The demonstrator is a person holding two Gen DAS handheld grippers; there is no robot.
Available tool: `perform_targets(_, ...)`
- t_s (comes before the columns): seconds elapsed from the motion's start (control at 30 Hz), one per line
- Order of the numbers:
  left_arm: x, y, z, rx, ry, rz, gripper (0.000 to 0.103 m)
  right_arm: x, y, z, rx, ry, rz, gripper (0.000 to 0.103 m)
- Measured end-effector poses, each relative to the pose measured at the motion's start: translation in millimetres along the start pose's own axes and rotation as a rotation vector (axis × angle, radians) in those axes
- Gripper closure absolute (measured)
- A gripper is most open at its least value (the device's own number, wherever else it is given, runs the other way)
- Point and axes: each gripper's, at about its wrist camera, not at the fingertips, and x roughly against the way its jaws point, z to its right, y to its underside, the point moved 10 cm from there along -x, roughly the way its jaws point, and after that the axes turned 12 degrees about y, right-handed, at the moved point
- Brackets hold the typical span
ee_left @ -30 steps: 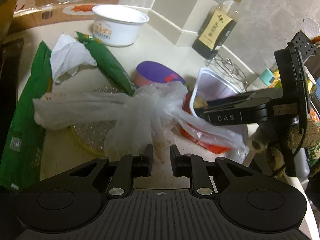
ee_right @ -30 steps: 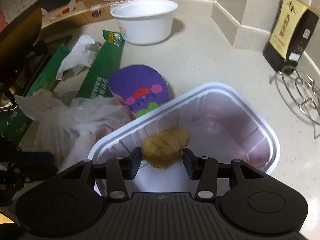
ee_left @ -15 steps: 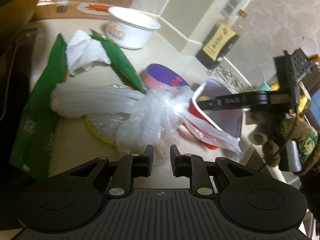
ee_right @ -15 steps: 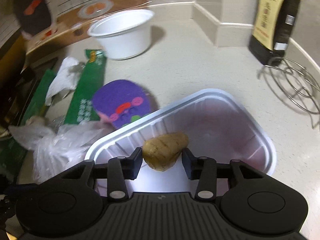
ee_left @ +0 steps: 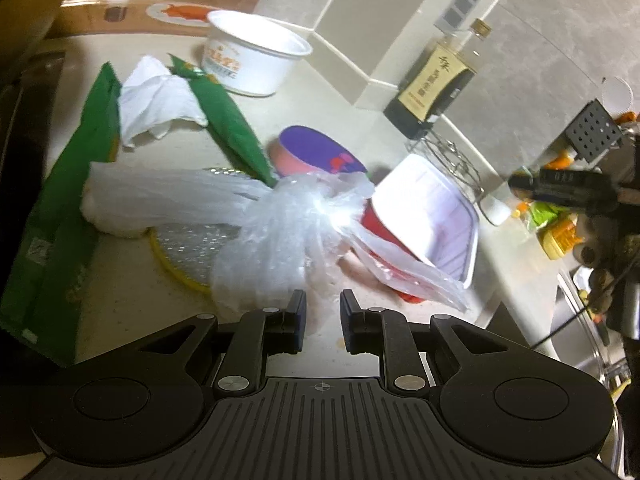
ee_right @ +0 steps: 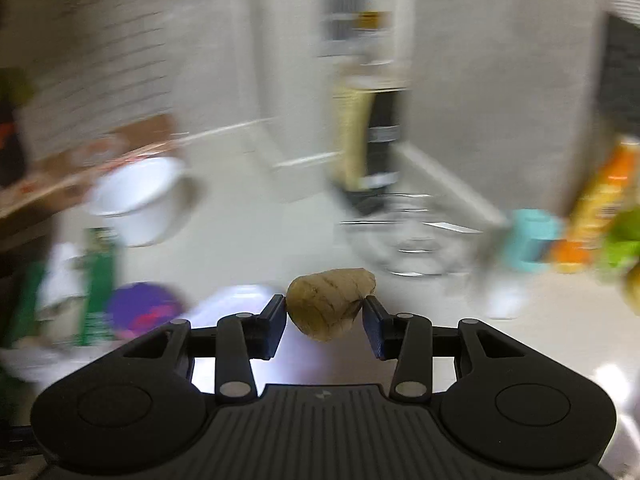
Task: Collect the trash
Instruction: 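Lift the ginger out and set it on the counter by the salt shaker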
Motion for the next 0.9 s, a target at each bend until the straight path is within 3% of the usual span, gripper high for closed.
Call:
perform_targets(0.1,-3.3,0.6,5.2,-0.013,0.006,-0.005,0.082,-21.9,17.3,33.5,-0.036,0.100,-0.058,0.063)
perform_targets(0.2,-6.4,1.1,7.6,-0.021,0.000,-0.012,0.082,-43.7,43.1,49.2,-0.054,0.138,-0.118,0.068)
perform_targets(0.47,-13.5,0.1,13.0,-0.038,-0.026,-0.027,0.082,-64.3,61.7,43.7,-0.060,0.101,-0.149,0.070)
perform_targets(0.63,-5.5,-22.7,18.2,-0.055,-0.027,0.035,0.082,-58.6,61.6,35.7,-0.055,0.037,-0.109,0.068)
perform_targets(0.67,-4.0,-31.4,21.3,-0.070,-0.020,0.053,0.082,-52.8,61.0,35.1,-0.047,0.024,-0.092,0.057)
perform_targets(0.7,-3.9,-40.5,26.8,-0.094,-0.008,0.067,0.082,-44.6,60.4,34.0,-0.037,0.016,-0.069,0.038)
perform_targets(0.77,-9.4,-56.0,40.7,-0.149,0.025,0.073,0.082,-27.2,60.3,34.3,-0.029,0.004,-0.019,0.022)
perform_targets(0.83,-20.2,-70.1,57.7,-0.213,0.069,0.068,0.082,-7.4,62.6,33.3,-0.039,-0.026,0.031,0.019)
perform_targets(0.9,-36.1,-80.5,72.6,-0.274,0.088,0.050,0.082,10.2,69.5,31.1,-0.038,-0.042,0.059,0.006)
